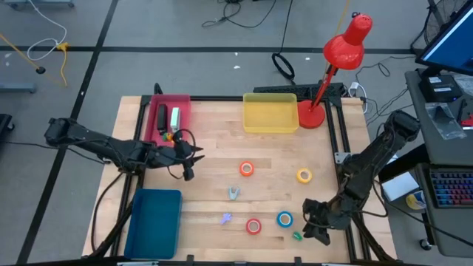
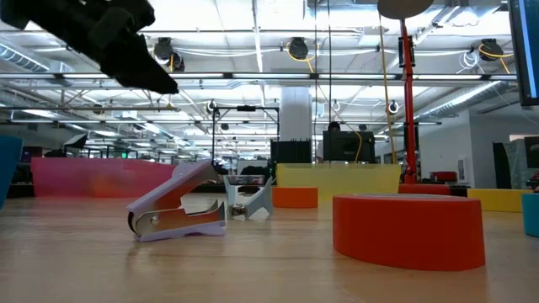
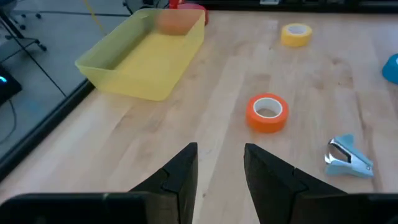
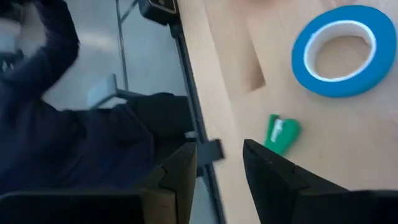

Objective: Pick and place Stapler, Stapler remover, tape
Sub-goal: Put the green stapler into the pink bin

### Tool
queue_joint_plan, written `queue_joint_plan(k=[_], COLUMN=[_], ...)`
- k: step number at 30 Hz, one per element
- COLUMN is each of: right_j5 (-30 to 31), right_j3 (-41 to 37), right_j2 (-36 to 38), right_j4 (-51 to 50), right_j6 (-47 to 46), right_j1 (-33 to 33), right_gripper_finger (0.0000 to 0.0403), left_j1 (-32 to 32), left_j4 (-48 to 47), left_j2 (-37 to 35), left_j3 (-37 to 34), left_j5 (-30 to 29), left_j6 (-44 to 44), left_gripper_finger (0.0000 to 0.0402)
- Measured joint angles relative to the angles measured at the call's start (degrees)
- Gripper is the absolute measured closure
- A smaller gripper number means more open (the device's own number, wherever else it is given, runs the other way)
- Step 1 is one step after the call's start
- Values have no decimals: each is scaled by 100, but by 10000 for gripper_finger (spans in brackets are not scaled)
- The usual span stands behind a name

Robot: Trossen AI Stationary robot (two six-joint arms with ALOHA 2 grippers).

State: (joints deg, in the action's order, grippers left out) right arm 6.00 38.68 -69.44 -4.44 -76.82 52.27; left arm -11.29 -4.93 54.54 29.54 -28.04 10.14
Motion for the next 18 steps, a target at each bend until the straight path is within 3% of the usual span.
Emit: queue_joint_plan(k=[7, 18], right_j5=[-13, 326], right_j3=[175, 102], right_j2=[-191, -192], right_j4=[-32, -117], right_j6=[-832, -778], right_j1=[-41, -59], right_gripper_finger=[275, 275], left_j1=[-190, -427], left_j4=[566, 621], left_j2=[-485, -849], left_j3=[-718, -793], left_j5=[-1, -18], left_j6=[241, 237], left_gripper_finger=[270, 270])
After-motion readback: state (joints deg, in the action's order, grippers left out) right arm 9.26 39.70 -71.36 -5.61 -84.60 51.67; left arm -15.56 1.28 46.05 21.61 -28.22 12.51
